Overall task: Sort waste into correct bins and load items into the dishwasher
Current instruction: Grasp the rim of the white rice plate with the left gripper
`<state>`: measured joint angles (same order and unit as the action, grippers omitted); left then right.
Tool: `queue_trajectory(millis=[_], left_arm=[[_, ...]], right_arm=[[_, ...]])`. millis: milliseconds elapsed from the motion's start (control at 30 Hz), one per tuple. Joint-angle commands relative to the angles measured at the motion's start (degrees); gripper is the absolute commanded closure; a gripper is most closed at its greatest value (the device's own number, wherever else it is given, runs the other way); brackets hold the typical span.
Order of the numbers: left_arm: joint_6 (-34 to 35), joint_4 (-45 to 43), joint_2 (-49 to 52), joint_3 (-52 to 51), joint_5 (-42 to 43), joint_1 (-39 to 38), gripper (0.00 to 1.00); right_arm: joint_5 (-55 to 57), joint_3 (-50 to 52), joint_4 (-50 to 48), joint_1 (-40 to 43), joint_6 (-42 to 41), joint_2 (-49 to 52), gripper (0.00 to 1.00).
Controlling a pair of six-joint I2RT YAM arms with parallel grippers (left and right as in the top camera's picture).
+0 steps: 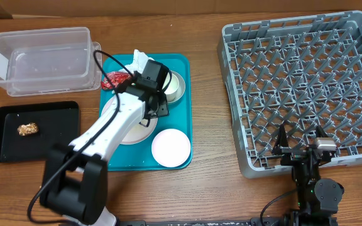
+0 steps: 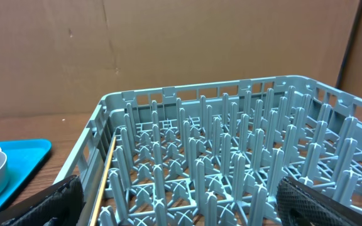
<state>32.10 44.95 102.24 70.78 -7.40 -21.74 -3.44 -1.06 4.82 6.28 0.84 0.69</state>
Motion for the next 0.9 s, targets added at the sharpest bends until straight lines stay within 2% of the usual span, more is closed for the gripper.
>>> queue_trajectory(millis=[0,333,567,867], left_arm=[[1.6,-0.1,2.6,-0.6,1.6,-0.2,0.35],[1.0,-0.2,6.9,-0.7,1.5,-1.2,0.37],[0.3,-0.3,7.2,-0.9,-2.1,-4.7,0.36],[0.3,0.2,7.2,-1.0,-3.1,-4.8,0.37]], right_arm=[[0.4,0.6,-0.2,0.2,0.0,-0.5,0.0],[0.4,0.6,-0.2,0.2,0.0,-0.5,0.0],[0.4,0.6,-0.2,0.2,0.0,-0.5,0.0],[0.4,0.6,-0.2,0.2,0.0,-0.5,0.0]])
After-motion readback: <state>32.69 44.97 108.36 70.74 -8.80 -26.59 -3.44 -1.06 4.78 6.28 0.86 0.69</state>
